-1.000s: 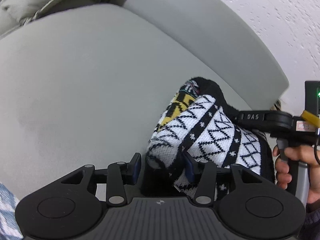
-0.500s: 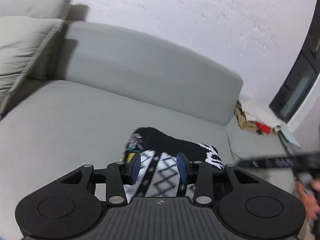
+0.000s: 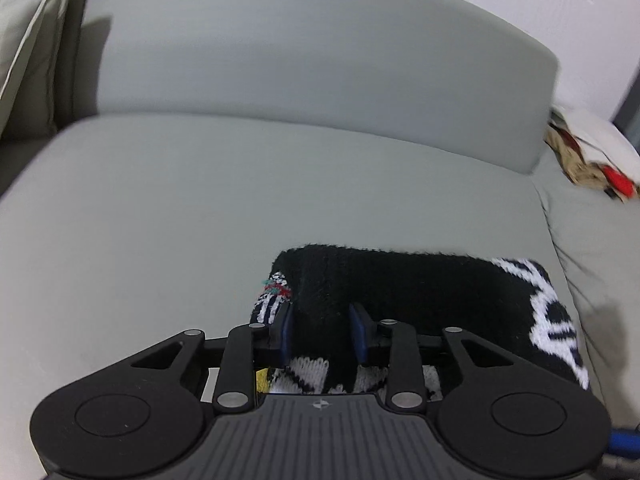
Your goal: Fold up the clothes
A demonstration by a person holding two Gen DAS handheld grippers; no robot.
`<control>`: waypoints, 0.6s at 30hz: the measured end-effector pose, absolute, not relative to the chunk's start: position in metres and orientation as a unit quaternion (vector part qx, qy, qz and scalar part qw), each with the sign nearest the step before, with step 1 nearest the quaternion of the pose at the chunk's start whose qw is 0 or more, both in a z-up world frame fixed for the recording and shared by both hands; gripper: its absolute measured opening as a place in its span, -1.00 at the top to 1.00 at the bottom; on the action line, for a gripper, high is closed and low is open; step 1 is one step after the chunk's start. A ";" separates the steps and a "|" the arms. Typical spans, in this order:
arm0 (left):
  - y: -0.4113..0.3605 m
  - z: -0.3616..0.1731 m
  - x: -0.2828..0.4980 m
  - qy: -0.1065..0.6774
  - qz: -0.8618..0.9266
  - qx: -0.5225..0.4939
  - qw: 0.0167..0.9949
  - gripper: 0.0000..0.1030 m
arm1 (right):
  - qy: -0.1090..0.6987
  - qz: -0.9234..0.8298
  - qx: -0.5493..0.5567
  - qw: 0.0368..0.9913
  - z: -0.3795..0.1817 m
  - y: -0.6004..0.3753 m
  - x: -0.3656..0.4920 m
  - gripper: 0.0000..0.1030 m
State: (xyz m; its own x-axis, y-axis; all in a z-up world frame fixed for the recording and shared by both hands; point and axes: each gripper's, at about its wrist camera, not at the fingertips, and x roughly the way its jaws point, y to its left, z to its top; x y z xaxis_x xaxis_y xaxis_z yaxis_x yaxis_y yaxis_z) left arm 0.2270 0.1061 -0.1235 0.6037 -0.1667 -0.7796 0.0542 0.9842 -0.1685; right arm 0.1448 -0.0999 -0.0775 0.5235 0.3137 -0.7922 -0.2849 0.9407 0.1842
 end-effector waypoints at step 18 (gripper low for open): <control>0.161 -0.026 0.059 0.370 -0.082 -0.110 0.919 -0.01 | 0.441 0.190 0.155 0.863 -0.015 -0.191 0.047 0.13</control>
